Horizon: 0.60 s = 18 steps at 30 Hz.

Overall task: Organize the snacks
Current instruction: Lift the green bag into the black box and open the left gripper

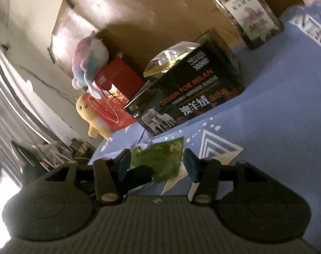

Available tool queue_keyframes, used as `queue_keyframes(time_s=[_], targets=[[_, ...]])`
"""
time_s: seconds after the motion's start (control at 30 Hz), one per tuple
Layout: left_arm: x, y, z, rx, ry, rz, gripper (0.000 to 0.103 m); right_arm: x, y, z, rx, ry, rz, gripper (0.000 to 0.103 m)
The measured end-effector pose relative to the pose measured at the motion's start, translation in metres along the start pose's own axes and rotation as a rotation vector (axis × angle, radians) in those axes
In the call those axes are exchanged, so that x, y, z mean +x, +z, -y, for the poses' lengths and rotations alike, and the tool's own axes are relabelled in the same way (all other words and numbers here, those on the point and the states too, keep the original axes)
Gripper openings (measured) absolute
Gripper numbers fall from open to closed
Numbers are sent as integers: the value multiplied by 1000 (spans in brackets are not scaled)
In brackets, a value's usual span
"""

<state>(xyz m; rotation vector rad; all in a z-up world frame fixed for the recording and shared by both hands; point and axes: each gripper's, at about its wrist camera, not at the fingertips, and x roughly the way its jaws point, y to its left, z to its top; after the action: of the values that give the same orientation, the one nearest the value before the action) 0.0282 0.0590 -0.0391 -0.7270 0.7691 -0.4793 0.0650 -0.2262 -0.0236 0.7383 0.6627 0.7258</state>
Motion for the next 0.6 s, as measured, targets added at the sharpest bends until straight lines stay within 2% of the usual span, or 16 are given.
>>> queue_keyframes(time_s=[0.13,0.23,0.4,0.5,0.57,0.6], targets=[[-8,-6,6,-17,-126,-16,14,-2,4,11,85,61,-23,58],[-12,-9,16,2,-171,-17,14,-5,5,16,127,87,-20,59],[-17,-9,31,29,-206,-15,14,-9,5,18,157,136,-15,66],[-19,-6,36,39,-214,-3,14,-9,6,26,215,225,-44,67],[-21,-4,37,41,-215,3,14,-9,6,29,246,258,-58,63],[-23,-3,37,45,-212,11,14,-11,6,28,243,266,-53,54]])
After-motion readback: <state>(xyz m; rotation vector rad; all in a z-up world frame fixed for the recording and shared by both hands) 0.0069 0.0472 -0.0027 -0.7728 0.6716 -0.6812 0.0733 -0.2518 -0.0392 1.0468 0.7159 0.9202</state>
